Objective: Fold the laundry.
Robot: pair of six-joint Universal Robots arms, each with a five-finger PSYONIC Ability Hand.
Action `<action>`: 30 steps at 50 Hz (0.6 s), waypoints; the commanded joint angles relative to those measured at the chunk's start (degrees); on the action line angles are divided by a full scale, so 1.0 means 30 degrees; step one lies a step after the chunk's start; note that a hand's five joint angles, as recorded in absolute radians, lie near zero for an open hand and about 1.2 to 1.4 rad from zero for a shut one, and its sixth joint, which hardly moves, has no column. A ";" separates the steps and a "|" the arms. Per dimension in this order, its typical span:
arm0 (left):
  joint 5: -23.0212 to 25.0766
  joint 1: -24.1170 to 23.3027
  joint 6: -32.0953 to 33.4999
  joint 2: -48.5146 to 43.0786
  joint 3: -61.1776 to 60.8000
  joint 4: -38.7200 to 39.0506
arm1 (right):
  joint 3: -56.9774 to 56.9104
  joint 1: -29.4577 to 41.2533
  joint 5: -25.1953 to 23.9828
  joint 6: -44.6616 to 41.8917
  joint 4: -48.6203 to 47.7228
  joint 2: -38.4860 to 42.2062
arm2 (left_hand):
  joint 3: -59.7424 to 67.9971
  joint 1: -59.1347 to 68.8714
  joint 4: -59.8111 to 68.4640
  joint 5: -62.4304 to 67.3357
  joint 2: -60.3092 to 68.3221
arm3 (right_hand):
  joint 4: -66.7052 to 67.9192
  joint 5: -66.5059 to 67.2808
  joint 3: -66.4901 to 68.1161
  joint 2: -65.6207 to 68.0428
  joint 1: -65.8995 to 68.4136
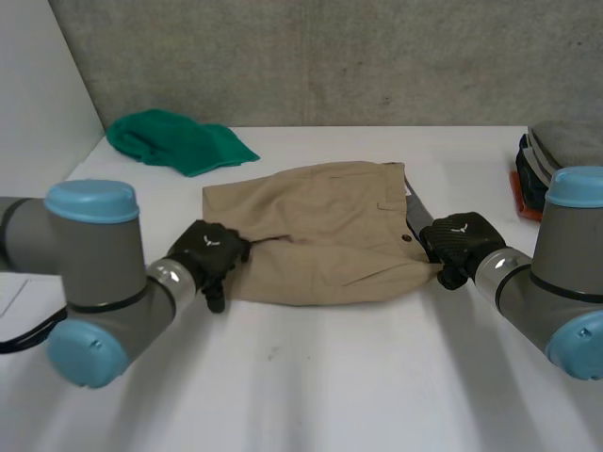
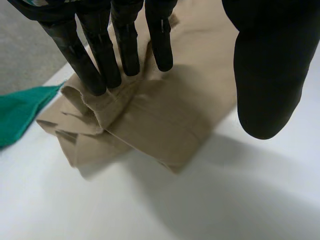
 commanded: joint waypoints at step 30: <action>-0.0642 -0.1667 0.0699 0.5259 -0.1436 -0.2286 | 0.0583 -0.1217 -0.1245 -0.5530 0.9214 -0.4558 | 1.8218 1.8239 1.8637 1.8690 1.8369 | 0.3813 0.4485 0.3856 0.4287 0.5333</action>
